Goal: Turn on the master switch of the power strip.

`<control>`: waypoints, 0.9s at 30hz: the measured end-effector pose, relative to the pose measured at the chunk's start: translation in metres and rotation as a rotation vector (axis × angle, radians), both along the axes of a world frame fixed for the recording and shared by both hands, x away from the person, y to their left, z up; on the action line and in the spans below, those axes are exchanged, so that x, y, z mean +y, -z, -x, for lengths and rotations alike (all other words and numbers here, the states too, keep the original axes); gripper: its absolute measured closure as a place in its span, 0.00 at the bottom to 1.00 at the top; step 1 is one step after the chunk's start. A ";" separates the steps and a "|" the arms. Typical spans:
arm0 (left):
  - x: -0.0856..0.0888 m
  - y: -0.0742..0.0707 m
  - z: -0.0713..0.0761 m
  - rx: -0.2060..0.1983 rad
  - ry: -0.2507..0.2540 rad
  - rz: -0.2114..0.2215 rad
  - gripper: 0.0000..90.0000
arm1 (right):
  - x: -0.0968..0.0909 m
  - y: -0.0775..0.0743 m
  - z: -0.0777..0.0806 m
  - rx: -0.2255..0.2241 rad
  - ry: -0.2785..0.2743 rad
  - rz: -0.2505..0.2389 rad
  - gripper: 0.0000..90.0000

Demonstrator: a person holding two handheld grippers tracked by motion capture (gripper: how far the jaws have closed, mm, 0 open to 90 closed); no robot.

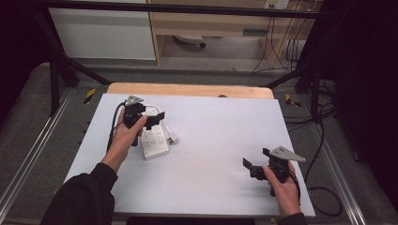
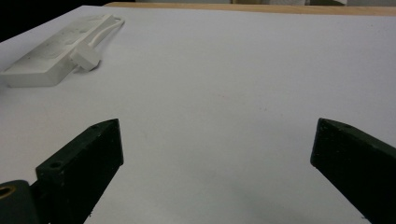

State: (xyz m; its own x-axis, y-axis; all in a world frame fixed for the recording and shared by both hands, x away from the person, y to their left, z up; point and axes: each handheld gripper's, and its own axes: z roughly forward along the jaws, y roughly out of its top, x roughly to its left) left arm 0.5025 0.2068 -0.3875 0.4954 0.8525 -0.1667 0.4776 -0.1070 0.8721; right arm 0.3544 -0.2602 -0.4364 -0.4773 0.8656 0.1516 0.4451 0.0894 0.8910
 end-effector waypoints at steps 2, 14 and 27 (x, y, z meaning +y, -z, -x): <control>0.001 -0.001 0.003 -0.003 0.005 0.000 0.08 | 0.000 0.000 0.000 0.000 0.000 0.000 0.03; 0.011 -0.005 0.030 -0.027 0.028 0.004 0.08 | 0.000 0.001 -0.001 0.001 -0.003 0.010 0.03; 0.022 -0.009 0.068 -0.055 0.020 0.027 0.08 | 0.001 -0.001 0.000 -0.003 -0.002 0.007 0.03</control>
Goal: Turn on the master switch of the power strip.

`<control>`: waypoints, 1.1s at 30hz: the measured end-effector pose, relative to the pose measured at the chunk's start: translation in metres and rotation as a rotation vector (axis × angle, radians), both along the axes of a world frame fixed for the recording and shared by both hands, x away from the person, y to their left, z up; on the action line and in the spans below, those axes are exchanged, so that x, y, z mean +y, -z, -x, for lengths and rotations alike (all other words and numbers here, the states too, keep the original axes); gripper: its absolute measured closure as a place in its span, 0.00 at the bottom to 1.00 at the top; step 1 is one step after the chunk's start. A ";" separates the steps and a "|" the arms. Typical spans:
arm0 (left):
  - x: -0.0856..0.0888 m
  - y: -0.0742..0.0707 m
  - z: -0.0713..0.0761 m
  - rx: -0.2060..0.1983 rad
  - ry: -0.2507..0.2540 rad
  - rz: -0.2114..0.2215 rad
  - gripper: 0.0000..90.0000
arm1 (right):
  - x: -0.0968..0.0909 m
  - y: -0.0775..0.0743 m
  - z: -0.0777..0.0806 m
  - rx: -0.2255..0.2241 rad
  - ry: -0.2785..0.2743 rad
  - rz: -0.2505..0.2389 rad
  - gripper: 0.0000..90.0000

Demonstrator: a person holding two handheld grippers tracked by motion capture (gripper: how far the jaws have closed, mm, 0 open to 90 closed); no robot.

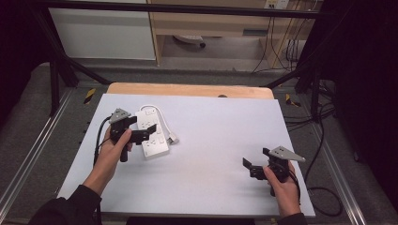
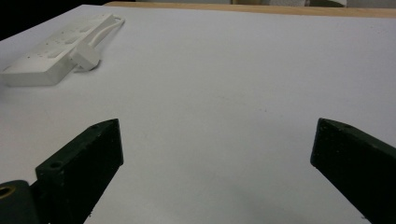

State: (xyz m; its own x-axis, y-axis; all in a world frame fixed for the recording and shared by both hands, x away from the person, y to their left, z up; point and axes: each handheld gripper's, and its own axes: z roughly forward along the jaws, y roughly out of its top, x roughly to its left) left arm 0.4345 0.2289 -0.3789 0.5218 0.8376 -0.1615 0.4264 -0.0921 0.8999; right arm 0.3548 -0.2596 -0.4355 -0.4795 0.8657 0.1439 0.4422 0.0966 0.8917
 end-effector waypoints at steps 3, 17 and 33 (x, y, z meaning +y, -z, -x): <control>0.001 0.000 0.009 -0.006 -0.007 0.005 0.07 | 0.000 0.000 0.000 -0.001 -0.001 -0.001 0.03; 0.018 0.001 0.042 -0.029 -0.011 0.021 0.07 | 0.000 0.000 0.000 0.002 0.000 0.001 0.03; 0.052 0.032 0.081 -0.012 -0.052 0.015 0.07 | 0.002 0.005 -0.001 0.023 0.006 0.042 0.03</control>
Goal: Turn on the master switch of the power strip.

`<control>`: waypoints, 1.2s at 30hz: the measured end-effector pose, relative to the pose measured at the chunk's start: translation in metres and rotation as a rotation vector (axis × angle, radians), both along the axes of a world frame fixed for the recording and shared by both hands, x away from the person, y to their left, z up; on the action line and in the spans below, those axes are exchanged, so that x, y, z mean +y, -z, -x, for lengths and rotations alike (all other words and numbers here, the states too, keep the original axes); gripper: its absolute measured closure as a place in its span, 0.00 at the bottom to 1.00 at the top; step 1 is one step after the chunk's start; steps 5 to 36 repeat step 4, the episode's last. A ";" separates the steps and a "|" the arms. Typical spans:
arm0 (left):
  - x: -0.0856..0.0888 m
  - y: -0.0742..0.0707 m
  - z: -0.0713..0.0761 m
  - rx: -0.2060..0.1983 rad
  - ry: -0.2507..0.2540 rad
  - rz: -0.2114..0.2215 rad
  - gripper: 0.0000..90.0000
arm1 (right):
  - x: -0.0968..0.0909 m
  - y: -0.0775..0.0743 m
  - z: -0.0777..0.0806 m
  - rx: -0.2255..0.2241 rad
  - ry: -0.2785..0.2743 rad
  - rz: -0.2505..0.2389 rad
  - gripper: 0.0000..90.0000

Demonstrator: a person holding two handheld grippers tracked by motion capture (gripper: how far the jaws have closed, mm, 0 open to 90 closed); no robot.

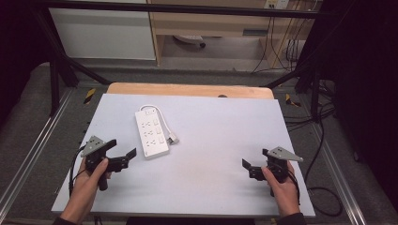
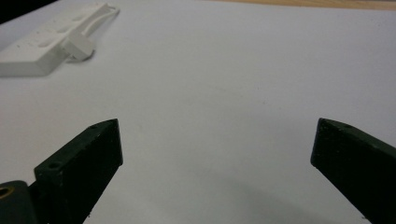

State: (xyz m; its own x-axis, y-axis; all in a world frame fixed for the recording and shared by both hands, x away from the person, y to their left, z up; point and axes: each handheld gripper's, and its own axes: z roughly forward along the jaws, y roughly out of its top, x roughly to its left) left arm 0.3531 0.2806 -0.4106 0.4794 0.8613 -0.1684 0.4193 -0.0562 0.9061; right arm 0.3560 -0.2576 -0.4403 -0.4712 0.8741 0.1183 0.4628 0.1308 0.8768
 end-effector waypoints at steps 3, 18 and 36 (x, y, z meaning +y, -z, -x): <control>0.001 0.008 0.009 0.015 -0.002 -0.011 0.07 | 0.003 0.011 -0.005 0.076 0.016 0.092 0.03; 0.000 0.009 0.011 0.015 -0.010 -0.020 0.07 | 0.005 0.015 -0.008 0.112 0.025 0.125 0.04; 0.000 0.009 0.011 0.015 -0.010 -0.020 0.07 | 0.005 0.015 -0.008 0.112 0.025 0.125 0.04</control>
